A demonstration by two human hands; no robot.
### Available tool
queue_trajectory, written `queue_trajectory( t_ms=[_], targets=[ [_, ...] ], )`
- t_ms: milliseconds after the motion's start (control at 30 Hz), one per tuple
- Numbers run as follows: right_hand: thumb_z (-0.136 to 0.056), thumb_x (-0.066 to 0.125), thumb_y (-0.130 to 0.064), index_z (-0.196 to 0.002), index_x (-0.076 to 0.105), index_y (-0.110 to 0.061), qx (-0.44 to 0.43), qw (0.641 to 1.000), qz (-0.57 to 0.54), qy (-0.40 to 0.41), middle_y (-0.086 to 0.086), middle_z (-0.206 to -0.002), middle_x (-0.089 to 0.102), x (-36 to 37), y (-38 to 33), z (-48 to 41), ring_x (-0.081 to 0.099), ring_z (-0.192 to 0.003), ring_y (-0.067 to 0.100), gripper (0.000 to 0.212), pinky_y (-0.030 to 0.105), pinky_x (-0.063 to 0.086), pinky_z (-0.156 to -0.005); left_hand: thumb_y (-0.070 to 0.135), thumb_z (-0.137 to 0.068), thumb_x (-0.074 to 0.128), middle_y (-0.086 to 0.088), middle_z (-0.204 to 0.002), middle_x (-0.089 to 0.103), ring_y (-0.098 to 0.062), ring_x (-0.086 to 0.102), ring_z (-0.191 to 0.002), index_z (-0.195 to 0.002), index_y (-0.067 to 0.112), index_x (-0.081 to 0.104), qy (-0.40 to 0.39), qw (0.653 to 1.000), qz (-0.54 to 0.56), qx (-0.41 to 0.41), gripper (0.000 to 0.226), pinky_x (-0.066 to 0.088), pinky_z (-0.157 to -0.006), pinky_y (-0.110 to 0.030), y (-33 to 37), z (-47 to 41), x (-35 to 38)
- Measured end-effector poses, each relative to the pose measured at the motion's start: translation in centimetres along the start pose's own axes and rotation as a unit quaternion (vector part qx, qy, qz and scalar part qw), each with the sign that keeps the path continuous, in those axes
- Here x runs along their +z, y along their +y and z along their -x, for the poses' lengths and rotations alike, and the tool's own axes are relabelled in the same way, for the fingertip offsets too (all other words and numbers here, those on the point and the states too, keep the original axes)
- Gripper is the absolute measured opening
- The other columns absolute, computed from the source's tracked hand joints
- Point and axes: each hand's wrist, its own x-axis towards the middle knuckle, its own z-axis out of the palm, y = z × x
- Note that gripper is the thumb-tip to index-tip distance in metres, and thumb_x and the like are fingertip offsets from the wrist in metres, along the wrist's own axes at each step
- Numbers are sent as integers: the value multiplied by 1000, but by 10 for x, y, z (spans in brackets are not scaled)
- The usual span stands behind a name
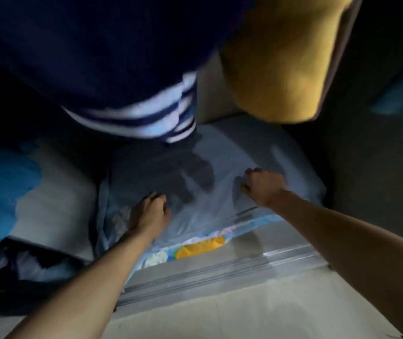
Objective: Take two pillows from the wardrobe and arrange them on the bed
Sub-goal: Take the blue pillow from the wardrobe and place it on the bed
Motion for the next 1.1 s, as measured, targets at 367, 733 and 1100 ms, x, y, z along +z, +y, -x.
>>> queue_trajectory(
  t_ms=[367,733,1100],
  targets=[
    [-80,54,-65,-149,8,-30,-23,994,-84,63,5,-158,16,53,39,-104,21,-142,29,90,52,26,-111,57,-84,55,-12,-152,32,-31,30,-137,-146,19,23,13,999,12,-48,79,26,-112,-48,-54,-90,102],
    [-93,50,-41,-99,71,-22,-3,986,-48,159,9,-105,70,90,28,-125,62,-100,31,29,35,47,-80,20,-84,60,-16,-115,60,-35,51,-107,-96,16,69,81,994,-59,-32,15,39,-90,-48,-50,-105,124],
    [-97,45,-28,-79,58,-7,-73,967,-86,229,20,-84,66,72,33,-85,61,-78,37,31,38,44,-67,21,-95,42,-29,-94,68,-46,65,-78,-95,5,57,164,985,6,-57,22,52,-66,-47,-43,-83,92]
  ],
)
